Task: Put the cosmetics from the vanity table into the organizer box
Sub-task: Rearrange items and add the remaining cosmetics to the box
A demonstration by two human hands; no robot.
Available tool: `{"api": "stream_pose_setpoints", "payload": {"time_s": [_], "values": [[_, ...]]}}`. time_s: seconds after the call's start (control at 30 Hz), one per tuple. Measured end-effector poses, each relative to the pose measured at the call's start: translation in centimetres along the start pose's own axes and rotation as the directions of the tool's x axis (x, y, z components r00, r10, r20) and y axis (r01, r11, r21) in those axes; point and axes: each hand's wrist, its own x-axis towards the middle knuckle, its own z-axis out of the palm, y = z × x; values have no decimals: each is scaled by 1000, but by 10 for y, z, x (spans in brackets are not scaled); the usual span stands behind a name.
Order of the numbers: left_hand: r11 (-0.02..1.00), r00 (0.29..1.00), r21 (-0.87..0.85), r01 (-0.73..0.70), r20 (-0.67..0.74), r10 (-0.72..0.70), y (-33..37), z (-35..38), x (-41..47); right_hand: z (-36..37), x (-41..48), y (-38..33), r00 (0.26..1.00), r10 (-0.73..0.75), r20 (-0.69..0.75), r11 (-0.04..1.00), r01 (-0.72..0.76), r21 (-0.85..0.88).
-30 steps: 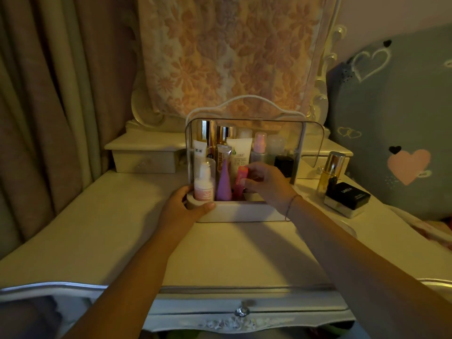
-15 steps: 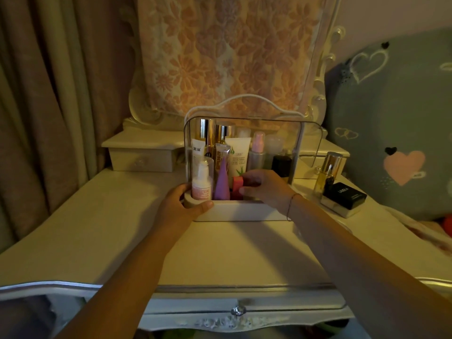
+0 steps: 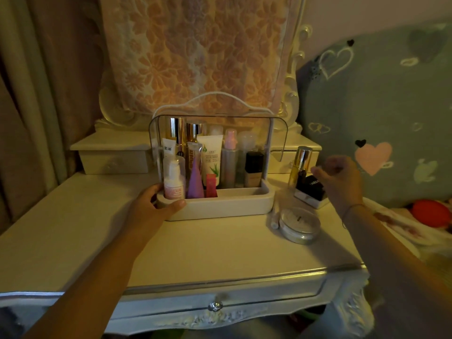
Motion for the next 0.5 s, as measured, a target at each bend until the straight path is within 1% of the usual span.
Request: {"api": "stream_pose_setpoints", "payload": {"time_s": [0.07,0.13,0.23,0.3,0.4,0.5], "values": [[1000,1000,-11,2,-3,-2,1,0,-1,6,16,4,994,47,99,999,-46,-17],[1000,1000,-20,5,-1,-5,3,0,-2,15,31,4,976,89,200,994,-75,-75],[999,1000,-46,12,3,-12,6,1,-4,28,47,1,949,159,273,985,-134,-108],[999,1000,-49,11,5,-11,8,1,-5,36,53,1,943,180,281,977,-138,-163],[998,1000,-58,9,-1,-9,9,1,-6,43,54,3,952,154,263,951,-70,-301],[999,1000,-52,15,-9,-16,10,1,-6,43,50,2,966,111,233,943,-28,-331]]}}
